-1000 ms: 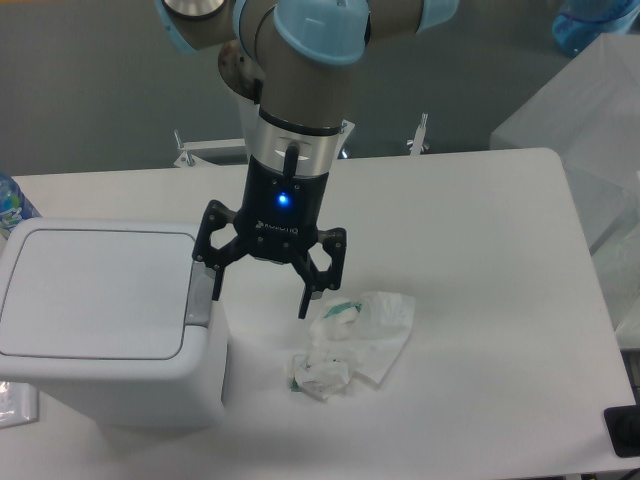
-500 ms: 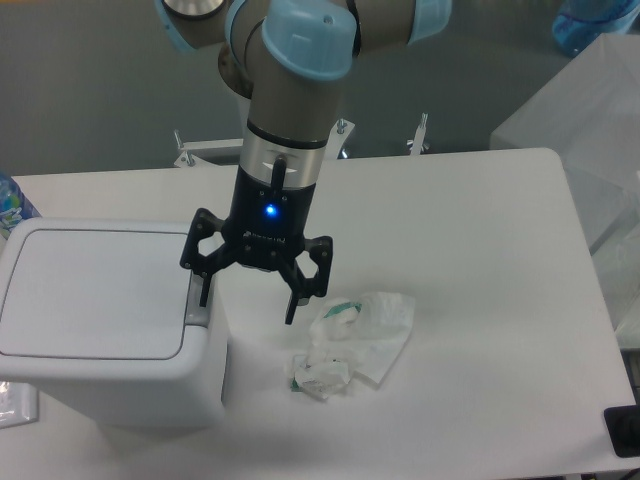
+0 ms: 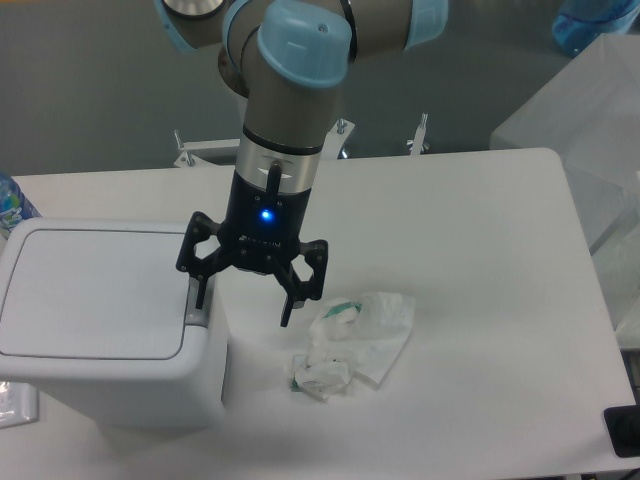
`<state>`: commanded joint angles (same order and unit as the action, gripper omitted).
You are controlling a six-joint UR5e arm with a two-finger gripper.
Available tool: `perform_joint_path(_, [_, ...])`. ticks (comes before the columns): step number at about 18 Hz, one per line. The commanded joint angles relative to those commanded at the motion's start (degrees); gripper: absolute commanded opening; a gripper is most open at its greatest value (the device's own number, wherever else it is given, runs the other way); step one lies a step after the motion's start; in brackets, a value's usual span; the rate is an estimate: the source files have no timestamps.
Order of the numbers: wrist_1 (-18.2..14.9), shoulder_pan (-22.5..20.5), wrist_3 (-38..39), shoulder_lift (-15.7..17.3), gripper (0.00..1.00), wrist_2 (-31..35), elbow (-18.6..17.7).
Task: Open the trash can
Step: 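Press down on the grey lid button with the gripper finger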
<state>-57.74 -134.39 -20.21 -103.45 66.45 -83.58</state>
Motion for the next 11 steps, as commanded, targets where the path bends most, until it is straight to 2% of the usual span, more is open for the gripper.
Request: perform_joint_path(11, [0.09, 0.18, -0.09, -0.26, 1.00, 0.18, -0.53])
